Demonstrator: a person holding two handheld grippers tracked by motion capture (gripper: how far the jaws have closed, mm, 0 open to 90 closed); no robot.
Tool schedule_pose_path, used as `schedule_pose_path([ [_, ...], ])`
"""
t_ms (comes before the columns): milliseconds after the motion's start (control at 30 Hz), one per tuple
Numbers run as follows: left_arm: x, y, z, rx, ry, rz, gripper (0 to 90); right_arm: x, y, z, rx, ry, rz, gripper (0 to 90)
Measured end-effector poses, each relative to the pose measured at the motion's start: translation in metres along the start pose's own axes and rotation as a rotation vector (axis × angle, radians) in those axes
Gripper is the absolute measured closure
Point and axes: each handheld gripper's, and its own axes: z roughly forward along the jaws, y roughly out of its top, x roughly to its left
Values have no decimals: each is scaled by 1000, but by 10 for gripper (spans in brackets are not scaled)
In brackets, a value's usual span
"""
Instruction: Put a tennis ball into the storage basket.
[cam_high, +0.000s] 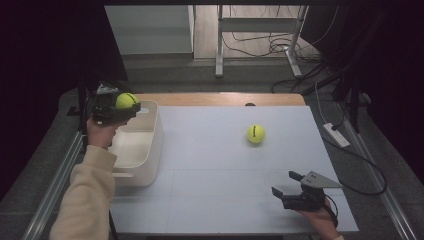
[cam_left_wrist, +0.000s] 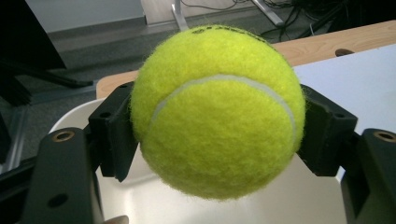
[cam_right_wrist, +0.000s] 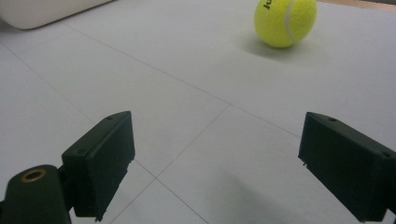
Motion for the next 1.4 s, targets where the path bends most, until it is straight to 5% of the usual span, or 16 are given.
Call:
schedule_pose_path([
  [800,15,-8,20,117,47,-28,261,0,0,0,4,-2,0,106],
  [1400,23,-14,29,161,72,-52,260,0,0,0,6,-1,1,106],
])
